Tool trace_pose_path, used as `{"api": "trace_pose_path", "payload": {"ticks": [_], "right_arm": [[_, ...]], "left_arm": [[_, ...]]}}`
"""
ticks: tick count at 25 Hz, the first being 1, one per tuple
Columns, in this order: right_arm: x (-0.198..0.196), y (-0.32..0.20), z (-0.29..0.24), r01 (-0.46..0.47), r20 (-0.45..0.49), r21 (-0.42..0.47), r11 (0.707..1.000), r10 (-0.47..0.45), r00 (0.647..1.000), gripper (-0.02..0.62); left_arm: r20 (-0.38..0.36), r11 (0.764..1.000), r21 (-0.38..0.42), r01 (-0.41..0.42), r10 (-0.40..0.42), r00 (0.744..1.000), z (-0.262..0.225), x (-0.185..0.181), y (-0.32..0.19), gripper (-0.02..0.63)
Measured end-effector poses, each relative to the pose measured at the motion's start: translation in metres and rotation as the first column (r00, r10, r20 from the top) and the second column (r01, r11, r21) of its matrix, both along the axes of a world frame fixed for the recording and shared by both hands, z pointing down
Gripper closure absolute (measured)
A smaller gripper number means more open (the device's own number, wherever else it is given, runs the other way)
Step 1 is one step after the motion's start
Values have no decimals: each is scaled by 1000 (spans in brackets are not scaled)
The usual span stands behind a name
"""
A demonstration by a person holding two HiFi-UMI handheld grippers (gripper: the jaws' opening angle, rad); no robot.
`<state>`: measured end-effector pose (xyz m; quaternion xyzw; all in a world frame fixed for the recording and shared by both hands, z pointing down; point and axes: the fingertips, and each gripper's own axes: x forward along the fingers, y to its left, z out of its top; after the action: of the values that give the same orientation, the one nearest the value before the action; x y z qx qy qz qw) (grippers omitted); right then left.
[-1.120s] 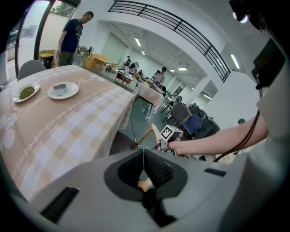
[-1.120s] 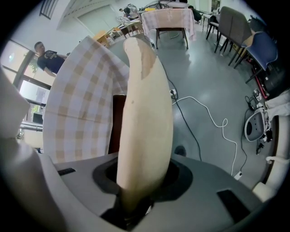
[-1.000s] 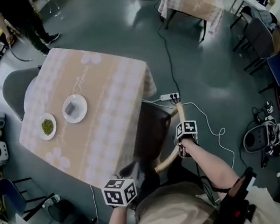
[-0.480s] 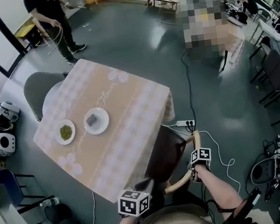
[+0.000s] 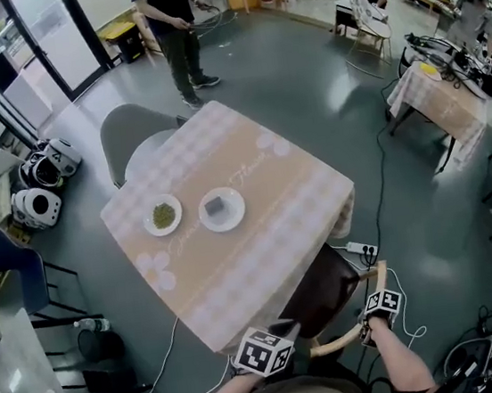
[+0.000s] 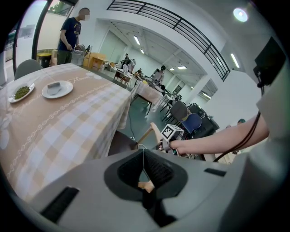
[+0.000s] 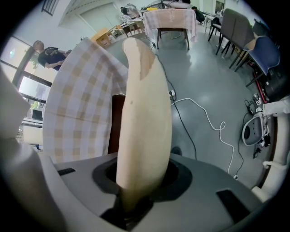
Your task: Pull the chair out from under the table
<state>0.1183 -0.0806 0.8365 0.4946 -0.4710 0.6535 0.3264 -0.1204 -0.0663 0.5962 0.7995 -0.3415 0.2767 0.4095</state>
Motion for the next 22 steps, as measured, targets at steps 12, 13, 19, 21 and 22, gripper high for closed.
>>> {"api": "trace_pose_path", "payload": {"ticks": [12, 13, 19, 21, 22], "right_arm": [[4, -1, 2, 3, 9, 0, 1000, -3, 1000, 460], [3, -2, 1, 2, 12, 1, 1000, -2, 1000, 460], [7, -2, 0, -1, 17, 3, 1000, 1, 1000, 460], [9, -3, -1, 1, 14, 4, 1000, -1, 1000, 462], [11, -3, -2, -1, 13, 5, 1000, 1, 1000, 462]], "left_arm": [[22, 1000, -9, -12, 12, 1000, 3, 3, -2, 600], [23, 1000, -10, -15, 15, 1000, 3, 3, -2, 600], [22, 1000, -16, -23, 23, 999, 5, 7, 0, 600], [23, 1000, -16, -23, 23, 999, 6, 7, -1, 600], [23, 1000, -16, -24, 24, 999, 6, 7, -1, 600]]}}
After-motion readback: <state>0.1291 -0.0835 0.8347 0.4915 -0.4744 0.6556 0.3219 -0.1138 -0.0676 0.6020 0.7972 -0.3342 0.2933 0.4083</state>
